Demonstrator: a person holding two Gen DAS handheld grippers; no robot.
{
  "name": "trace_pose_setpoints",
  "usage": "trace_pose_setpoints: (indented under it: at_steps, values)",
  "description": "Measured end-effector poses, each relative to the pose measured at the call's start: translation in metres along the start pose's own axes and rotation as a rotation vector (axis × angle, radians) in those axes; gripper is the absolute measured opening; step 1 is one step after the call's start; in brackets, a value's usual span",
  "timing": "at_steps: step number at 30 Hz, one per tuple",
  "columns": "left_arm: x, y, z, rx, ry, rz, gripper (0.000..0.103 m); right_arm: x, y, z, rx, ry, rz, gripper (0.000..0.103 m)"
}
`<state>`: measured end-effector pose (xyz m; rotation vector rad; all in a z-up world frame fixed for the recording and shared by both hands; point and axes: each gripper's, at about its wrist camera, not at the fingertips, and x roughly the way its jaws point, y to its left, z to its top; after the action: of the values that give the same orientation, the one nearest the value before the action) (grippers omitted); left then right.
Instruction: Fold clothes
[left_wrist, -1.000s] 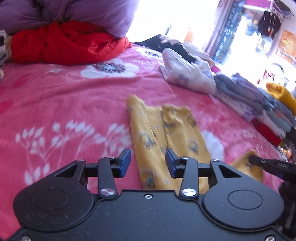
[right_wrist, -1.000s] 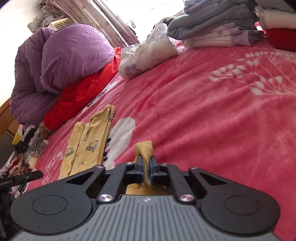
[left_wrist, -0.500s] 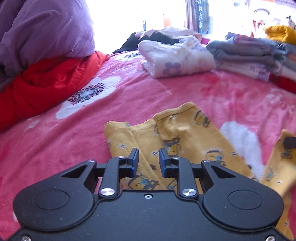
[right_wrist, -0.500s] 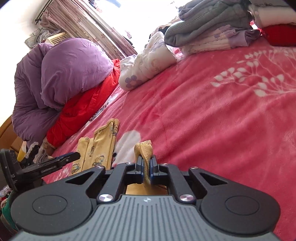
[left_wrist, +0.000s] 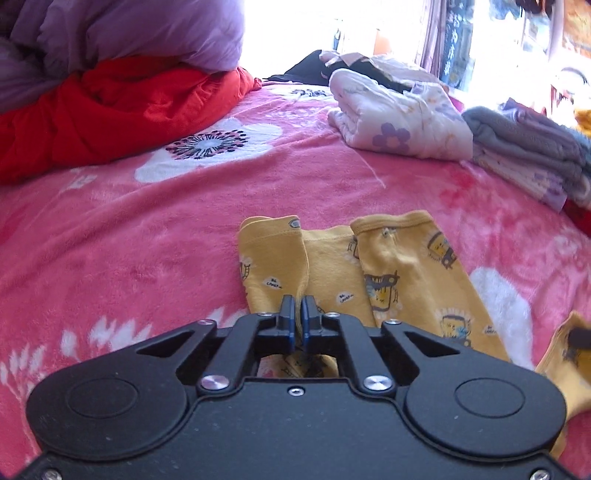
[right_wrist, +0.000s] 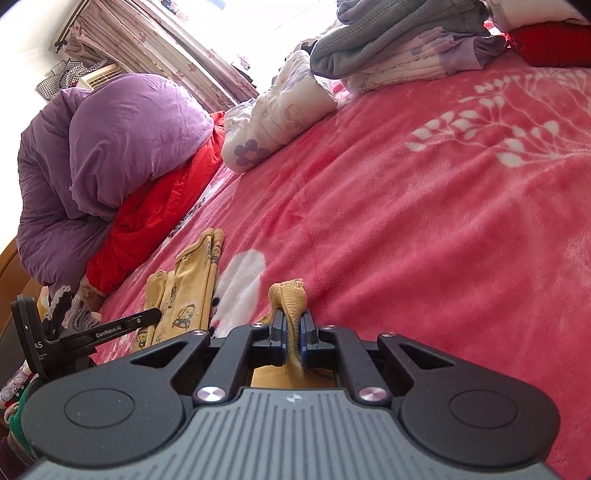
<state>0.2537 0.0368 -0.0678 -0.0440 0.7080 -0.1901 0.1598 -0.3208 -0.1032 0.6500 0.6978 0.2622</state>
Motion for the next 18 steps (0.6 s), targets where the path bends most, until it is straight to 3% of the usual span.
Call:
trace_pose_setpoints:
  at_steps: [4, 10, 18]
  values:
    - [-0.01, -0.006, 0.007, -0.03, -0.056, -0.052, 0.001, 0.0, 0.0, 0.0, 0.002, -0.01, -0.003, 0.009]
    - [0.01, -0.024, -0.002, 0.024, -0.014, -0.063, 0.001, -0.007, 0.002, 0.003, 0.002, -0.052, 0.021, 0.009]
    - [-0.001, -0.022, 0.003, 0.015, -0.061, -0.085, 0.001, -0.005, -0.001, 0.002, 0.012, -0.045, 0.009, 0.01]
